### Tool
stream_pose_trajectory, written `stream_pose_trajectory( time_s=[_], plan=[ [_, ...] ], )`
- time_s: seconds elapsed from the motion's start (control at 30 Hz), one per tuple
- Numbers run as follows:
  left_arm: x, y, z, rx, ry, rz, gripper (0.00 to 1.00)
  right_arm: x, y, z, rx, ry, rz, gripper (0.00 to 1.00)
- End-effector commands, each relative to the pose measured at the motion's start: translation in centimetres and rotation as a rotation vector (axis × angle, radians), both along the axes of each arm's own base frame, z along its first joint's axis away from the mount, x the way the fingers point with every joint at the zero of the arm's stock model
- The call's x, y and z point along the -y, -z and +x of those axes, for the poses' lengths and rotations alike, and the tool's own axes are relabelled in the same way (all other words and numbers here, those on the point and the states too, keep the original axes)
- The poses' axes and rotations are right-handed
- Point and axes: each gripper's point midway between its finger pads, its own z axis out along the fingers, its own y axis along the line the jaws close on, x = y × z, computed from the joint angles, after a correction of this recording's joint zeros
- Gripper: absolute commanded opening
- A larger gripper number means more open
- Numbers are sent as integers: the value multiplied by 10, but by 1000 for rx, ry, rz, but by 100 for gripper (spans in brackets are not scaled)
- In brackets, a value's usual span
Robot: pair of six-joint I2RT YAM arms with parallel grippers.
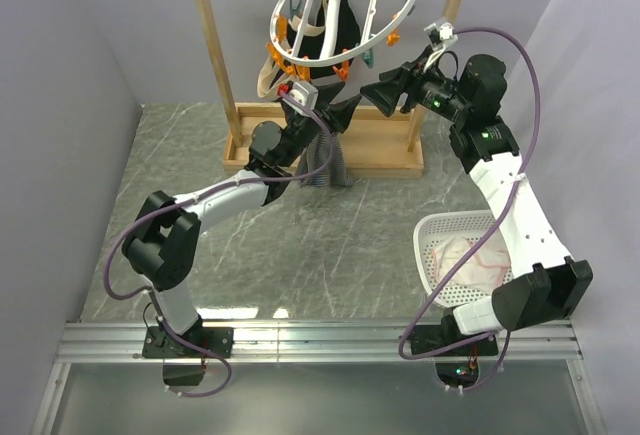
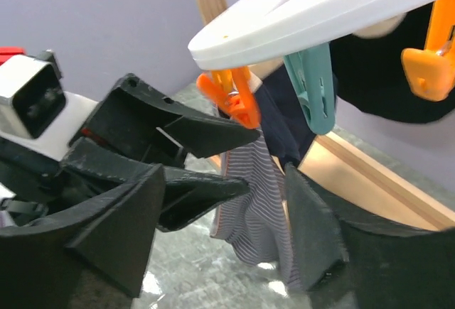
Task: Clip the underwear to the hanger
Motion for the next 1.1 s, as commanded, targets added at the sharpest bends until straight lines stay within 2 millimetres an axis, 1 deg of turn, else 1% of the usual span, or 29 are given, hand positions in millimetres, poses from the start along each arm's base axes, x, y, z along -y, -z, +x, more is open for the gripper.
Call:
stream_pose_trajectory(
  time_s=[0.0, 0.03, 0.1, 0.13, 0.17, 0.23, 0.27, 0.37, 0.4, 0.43, 0.47, 0.53, 0.57, 0.63, 0.67, 0.83, 0.87, 0.9, 1.0, 1.07],
  plan=[
    [-8, -46, -1, 125, -59, -101, 55, 0, -36, -12, 142, -81, 40, 77],
    [-6, -43, 1, 124, -60, -100, 55, 3, -39, -10, 137, -79, 53, 77],
    [-6, -48, 3, 139, -69, -110, 55, 5, -37, -3, 112, -71, 57, 77],
    [-4, -44, 5, 132, -74, -106, 55, 8, -41, 0, 100, -58, 61, 77],
    [-4, -48, 6, 143, -77, -108, 55, 10, -40, 3, 94, -55, 61, 76],
    [-3, -44, 10, 136, -87, -110, 54, 14, -43, 6, 100, -41, 61, 76],
    [-4, -47, 11, 137, -92, -115, 53, 15, -43, 8, 98, -35, 61, 76],
    [-4, -45, 18, 106, -105, -128, 52, 14, -46, 5, 103, -55, 59, 76],
    [-3, -41, 20, 90, -108, -123, 51, 14, -48, 4, 108, -59, 60, 75],
    [-4, -41, 20, 80, -107, -127, 50, 13, -47, 4, 100, -67, 62, 75],
    [-3, -36, 20, 66, -99, -124, 49, 14, -48, 3, 103, -66, 62, 75],
    [-4, -35, 16, 65, -90, -124, 48, 13, -47, 3, 100, -69, 63, 75],
    [-4, -31, 15, 53, -84, -121, 48, 12, -47, 3, 100, -75, 61, 75],
    [-5, -33, 12, 55, -80, -118, 47, 13, -46, 3, 97, -75, 62, 75],
    [-5, -29, 12, 49, -82, -111, 47, 12, -46, 3, 98, -77, 63, 75],
    [-6, -26, 11, 38, -81, -105, 47, 11, -47, 4, 96, -83, 71, 75],
    [-5, -21, 11, 18, -76, -100, 46, 12, -48, 3, 100, -83, 72, 75],
    [-6, -20, 10, 16, -73, -98, 46, 11, -47, 4, 98, -83, 72, 75],
    [-10, -22, 7, 32, -84, -105, 47, 11, -46, 3, 97, -88, 70, 75],
    [-11, -27, 6, 45, -86, -113, 48, 10, -46, 3, 98, -91, 69, 75]
  ],
)
